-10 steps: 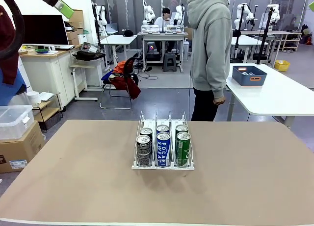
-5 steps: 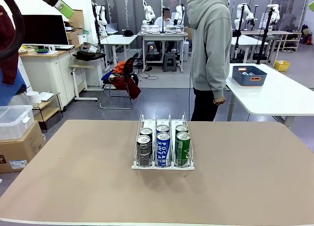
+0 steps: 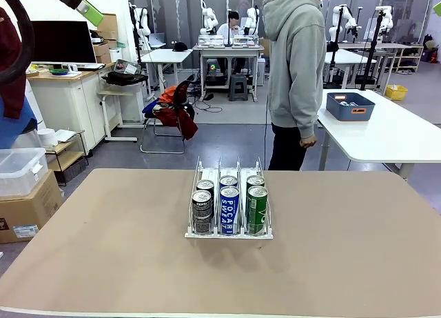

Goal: Fill the beverage cans into the dispenser.
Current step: Pick up the Ionic drink handed by the human.

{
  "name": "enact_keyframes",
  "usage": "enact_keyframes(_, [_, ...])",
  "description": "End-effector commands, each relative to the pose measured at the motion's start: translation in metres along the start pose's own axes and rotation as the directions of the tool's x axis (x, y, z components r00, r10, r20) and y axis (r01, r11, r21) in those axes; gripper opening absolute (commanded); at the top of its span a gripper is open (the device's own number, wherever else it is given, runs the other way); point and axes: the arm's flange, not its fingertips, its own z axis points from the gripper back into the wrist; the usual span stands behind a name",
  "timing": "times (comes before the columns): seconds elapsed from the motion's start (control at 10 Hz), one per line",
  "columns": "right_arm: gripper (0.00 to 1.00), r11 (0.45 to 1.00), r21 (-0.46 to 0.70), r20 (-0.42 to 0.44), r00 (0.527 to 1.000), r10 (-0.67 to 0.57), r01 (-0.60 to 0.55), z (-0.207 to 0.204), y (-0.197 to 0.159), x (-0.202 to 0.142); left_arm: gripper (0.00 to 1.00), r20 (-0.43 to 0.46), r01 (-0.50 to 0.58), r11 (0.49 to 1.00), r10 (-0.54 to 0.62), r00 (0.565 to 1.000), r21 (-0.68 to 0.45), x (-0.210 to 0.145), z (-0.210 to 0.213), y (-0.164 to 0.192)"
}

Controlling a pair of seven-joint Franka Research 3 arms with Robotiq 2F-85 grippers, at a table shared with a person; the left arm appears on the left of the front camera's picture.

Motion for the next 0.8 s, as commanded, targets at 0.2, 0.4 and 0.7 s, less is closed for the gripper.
enact_keyframes(0.2, [1.00,1.000,0.006,0.004,1.000,0.004,-0.004,-0.0001,0.0003,-0.0006,1.00,0.020,0.002,1.000,-0.001,1.000,-0.004,-0.0018,-0.0006,-0.0006])
enact_keyframes(0.4, [1.00,1.000,0.006,0.004,1.000,0.004,-0.004,-0.0001,0.0003,-0.0006,1.00,0.020,0.002,1.000,-0.001,1.000,-0.004,-0.0018,-0.0006,-0.0006])
enact_keyframes(0.7, [1.00,1.000,0.006,0.004,1.000,0.004,-0.004,-0.0001,0.0003,-0.0006,1.00,0.020,0.002,1.000,-0.001,1.000,-0.004,-0.0018,-0.0006,-0.0006])
